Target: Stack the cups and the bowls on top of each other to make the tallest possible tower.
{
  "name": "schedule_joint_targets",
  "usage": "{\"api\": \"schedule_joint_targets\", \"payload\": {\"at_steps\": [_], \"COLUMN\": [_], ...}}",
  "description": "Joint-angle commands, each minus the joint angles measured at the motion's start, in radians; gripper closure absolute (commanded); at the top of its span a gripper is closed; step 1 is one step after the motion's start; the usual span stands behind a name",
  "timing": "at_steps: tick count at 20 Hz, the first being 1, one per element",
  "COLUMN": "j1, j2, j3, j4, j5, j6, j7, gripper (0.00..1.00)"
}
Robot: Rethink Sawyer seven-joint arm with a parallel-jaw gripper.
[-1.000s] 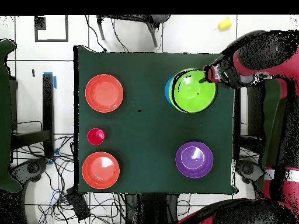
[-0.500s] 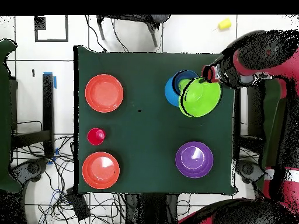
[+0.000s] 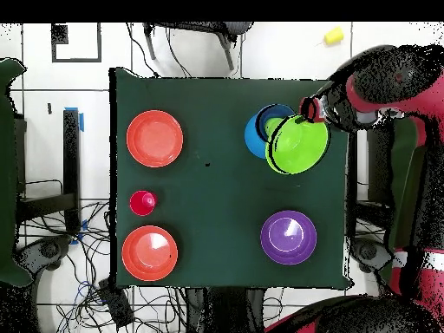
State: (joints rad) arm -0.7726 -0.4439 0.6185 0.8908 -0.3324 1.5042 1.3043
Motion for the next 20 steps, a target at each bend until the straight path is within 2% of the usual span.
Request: {"api": "schedule_joint_targets", "payload": {"at_steps": [1,8,9,20], "j1": [0.043,0.047,0.047,0.047], "j2": [0.054,0.055,0.055,0.053], "j3": [-0.003,-0.006,-0.007,-0.011], "j4": [0.013,0.007,0.007,0.009], "j5": [-0.031,-0.034,-0.034,-0.032], "j6": [-0.056,-0.047,-0.046,-0.042], "j7": [-0.074,-0.067,-0.067,-0.064], "gripper": [0.00,0.00,1.00,1.00]}}
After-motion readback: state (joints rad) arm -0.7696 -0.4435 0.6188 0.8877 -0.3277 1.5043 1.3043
